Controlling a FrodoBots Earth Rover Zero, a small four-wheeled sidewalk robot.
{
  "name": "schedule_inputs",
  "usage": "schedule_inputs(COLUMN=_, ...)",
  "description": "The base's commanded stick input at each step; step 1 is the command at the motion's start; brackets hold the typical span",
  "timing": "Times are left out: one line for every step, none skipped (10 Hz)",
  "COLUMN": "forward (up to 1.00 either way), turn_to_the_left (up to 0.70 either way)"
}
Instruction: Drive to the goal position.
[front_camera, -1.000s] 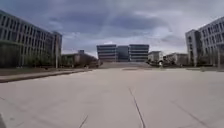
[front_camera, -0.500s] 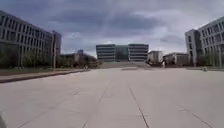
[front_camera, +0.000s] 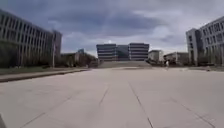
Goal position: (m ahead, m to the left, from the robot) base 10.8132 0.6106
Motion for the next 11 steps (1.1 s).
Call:
schedule_inputs(forward=0.7, turn_to_the_left=0.0)
schedule_inputs(forward=0.7, turn_to_the_left=0.0)
schedule_inputs(forward=0.7, turn_to_the_left=-0.03)
schedule_inputs(forward=0.7, turn_to_the_left=-0.04)
schedule_inputs(forward=0.7, turn_to_the_left=0.0)
schedule_inputs(forward=0.7, turn_to_the_left=-0.03)
schedule_inputs(forward=0.7, turn_to_the_left=-0.02)
schedule_inputs(forward=0.7, turn_to_the_left=0.0)
schedule_inputs(forward=0.7, turn_to_the_left=0.0)
schedule_inputs(forward=0.7, turn_to_the_left=-0.05)
schedule_inputs(forward=0.7, turn_to_the_left=0.0)
